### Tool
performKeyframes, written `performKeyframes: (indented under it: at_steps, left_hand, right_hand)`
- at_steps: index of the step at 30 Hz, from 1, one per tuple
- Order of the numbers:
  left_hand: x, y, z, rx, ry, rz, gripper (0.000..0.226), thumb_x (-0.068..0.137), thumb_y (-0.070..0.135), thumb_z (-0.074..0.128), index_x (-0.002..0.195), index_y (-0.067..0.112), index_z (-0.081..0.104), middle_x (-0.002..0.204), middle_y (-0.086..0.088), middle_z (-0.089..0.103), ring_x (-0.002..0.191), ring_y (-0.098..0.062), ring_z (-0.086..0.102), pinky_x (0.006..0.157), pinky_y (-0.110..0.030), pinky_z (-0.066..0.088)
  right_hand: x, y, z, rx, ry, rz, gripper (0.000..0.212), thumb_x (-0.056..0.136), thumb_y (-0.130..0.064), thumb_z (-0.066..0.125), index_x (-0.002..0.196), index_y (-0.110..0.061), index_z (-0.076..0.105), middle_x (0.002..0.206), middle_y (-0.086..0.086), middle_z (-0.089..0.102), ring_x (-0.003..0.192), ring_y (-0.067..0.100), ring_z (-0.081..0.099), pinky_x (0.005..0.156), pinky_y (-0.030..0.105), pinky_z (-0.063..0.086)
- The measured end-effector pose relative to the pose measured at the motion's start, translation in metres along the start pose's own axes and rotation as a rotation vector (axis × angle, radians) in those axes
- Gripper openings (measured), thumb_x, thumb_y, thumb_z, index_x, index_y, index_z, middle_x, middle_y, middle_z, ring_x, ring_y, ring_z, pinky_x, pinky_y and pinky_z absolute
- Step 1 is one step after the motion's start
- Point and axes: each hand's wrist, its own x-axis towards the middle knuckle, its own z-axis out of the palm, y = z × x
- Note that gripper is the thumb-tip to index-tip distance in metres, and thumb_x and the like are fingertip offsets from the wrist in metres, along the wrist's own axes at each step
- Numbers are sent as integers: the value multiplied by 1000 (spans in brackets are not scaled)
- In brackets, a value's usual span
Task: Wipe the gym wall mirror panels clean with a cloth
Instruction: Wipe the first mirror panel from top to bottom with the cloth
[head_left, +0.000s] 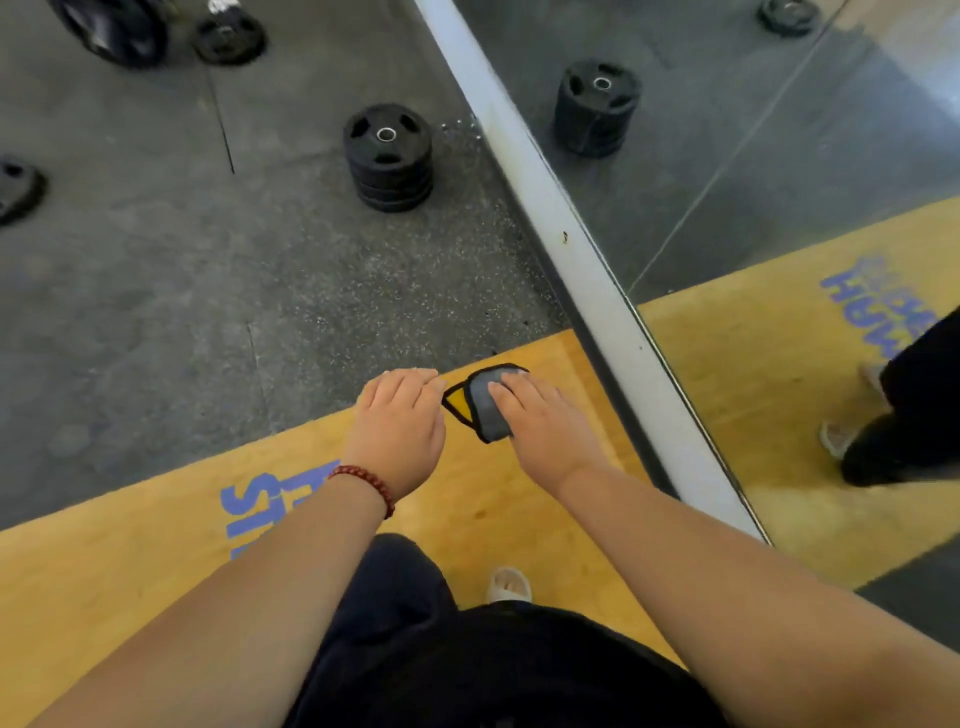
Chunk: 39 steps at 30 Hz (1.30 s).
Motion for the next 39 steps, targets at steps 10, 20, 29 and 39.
performKeyframes:
  at_steps: [10,20,29,39]
  left_hand:
    - [186,-146,9,-4,0,106,42,90,29,37,112,11,68,112,-4,68,104,-26,64,92,-42,51]
    - [386,-261,-4,-10,40,178,36,88,25,48,114,10,68,113,-5,68,106,-27,64,93,-43,50]
    - [571,-264,10,-6,63,263,37,89,27,46,115,11,67,114,-4,67,107,-26,63,96,-43,48]
    - [716,-235,17,-18,43,446,34,83,20,67,116,9,67,115,-6,67,107,-28,64,96,-45,49]
  right_hand:
    - [224,20,-19,67,22,42,57,64,-1,81,119,-3,66,117,14,68,110,33,65,83,42,57]
    - [431,67,-60,54,131,135,49,65,-2,75,113,-1,69,111,14,70,102,34,69,79,43,58]
    - [554,181,-92,29,108,211,63,60,-3,86,120,-4,66,119,11,68,110,32,65,86,40,56]
    - [608,275,-122,65,96,441,59,74,-5,80,130,-7,61,133,10,61,127,32,55,103,43,46]
